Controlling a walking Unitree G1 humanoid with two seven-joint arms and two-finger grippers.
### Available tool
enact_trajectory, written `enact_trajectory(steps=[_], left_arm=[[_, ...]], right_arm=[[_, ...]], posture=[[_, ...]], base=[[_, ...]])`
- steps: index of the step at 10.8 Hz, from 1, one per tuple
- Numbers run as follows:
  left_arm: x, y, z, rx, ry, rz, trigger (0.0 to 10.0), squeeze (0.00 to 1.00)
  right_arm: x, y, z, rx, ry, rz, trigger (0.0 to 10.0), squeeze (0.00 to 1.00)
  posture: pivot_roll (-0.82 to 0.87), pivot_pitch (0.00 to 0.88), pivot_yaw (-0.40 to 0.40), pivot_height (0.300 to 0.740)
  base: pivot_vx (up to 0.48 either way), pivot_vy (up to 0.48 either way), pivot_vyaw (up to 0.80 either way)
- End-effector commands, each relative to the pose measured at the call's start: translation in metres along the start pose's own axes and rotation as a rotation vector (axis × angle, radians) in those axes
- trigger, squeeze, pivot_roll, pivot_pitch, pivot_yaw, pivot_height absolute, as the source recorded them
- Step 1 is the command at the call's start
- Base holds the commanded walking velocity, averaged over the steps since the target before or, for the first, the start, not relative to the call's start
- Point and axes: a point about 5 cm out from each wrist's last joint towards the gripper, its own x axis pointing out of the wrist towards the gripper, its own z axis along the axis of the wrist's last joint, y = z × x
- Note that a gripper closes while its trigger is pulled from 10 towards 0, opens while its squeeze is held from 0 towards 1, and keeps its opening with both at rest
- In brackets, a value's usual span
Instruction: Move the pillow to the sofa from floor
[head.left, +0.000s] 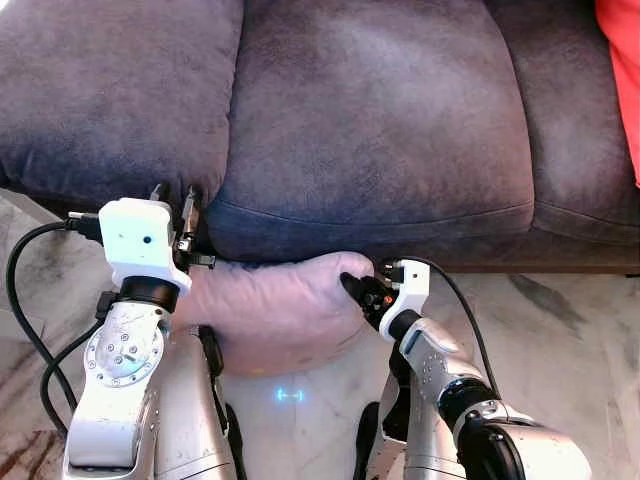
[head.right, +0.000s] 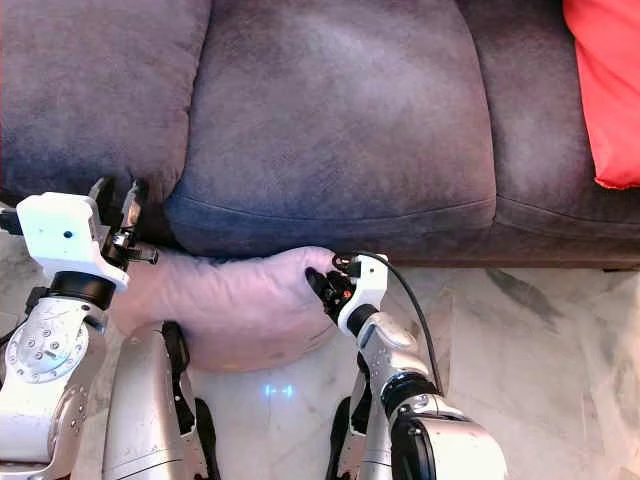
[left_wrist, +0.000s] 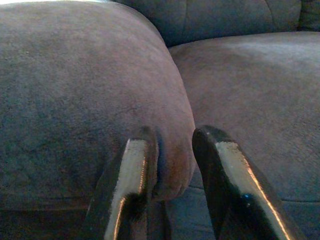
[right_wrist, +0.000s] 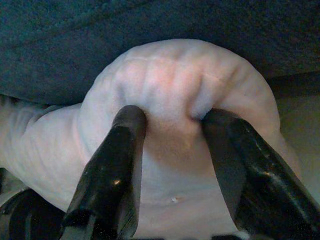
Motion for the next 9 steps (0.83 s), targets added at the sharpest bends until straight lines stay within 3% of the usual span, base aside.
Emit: enact_trajectory(steps=[1,9], left_arm=[[-0.0034,-0.0008,0.0013,0.01,0.005,-0.011,10.0,0.0],[-0.001,-0.0008,-0.0072,0.022,0.044,0.003,10.0,0.0]], right_arm=[[-0.0022,-0.0002,-0.0088,0.012,0.024,0.001,0.0,0.0],[-0.0036,0.0001,-0.0148,-0.032,0.075,0.019,0.0,0.0]], posture=[[0.22,0.411,-0.106,0.476],[0.21,0.389,-0.112,0.476]], base=[[0.0,0.0,0.0],[0.0,0.0,0.0]])
